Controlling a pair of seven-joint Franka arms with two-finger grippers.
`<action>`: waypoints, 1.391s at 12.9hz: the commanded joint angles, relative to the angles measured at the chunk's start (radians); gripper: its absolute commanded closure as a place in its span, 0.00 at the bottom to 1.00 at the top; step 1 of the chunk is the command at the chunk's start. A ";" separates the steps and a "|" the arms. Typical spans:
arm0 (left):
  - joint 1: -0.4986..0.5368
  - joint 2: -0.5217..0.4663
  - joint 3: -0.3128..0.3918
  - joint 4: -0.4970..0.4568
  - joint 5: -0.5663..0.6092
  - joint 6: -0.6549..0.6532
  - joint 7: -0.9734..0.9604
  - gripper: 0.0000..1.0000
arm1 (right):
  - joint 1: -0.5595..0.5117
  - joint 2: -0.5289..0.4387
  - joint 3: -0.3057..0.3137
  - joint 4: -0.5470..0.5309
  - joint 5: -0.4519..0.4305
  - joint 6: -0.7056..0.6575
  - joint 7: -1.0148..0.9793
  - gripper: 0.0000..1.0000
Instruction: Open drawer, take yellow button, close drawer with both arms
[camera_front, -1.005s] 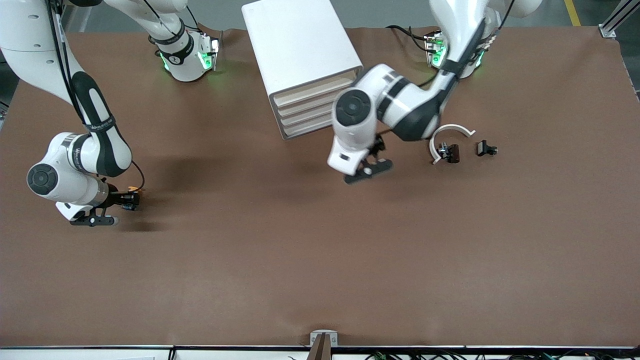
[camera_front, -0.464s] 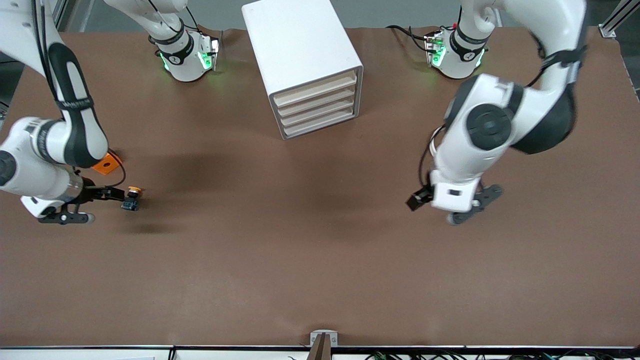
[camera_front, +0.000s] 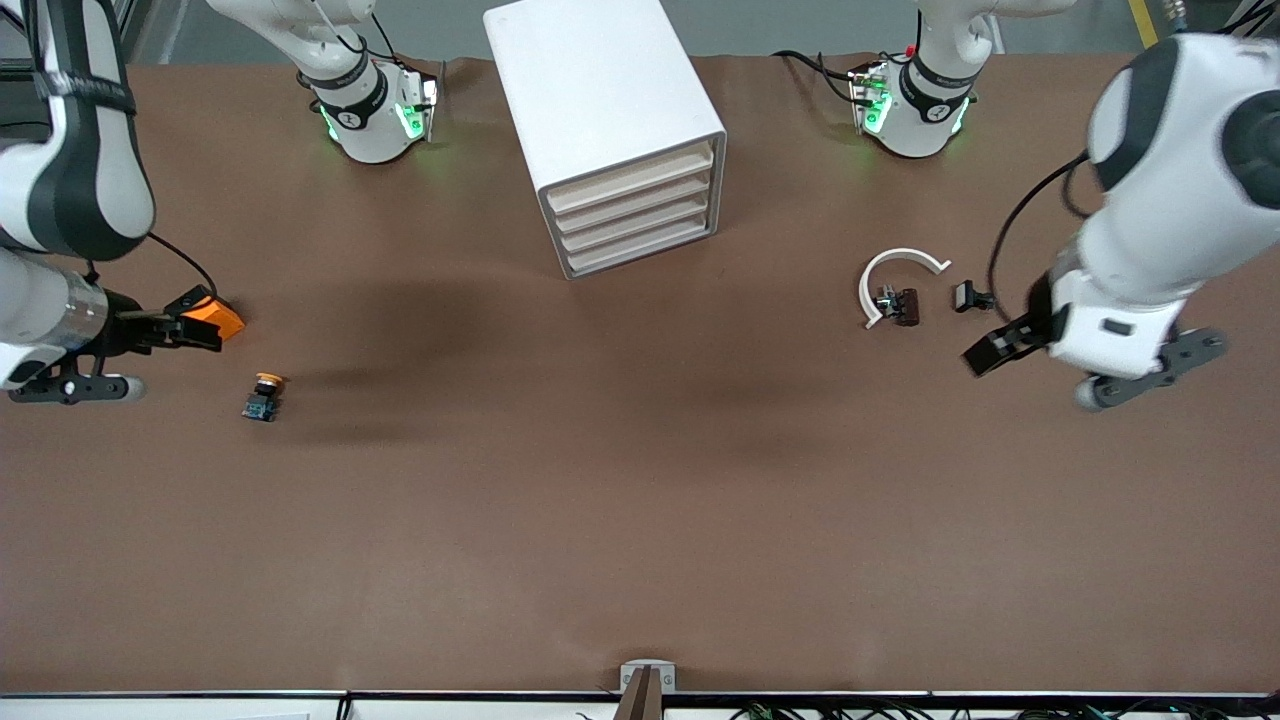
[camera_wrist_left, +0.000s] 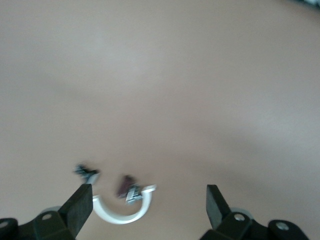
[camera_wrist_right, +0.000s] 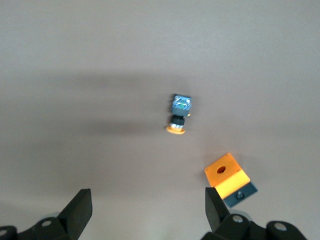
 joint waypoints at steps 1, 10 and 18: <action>0.081 -0.072 -0.011 -0.025 -0.002 -0.079 0.228 0.00 | 0.035 0.010 -0.002 0.136 0.046 -0.130 0.008 0.00; 0.111 -0.322 -0.009 -0.173 -0.111 -0.140 0.436 0.00 | 0.074 -0.153 -0.007 0.163 0.037 -0.209 0.105 0.00; 0.104 -0.382 -0.014 -0.267 -0.112 -0.083 0.427 0.00 | 0.048 -0.244 -0.025 0.167 0.037 -0.253 -0.010 0.00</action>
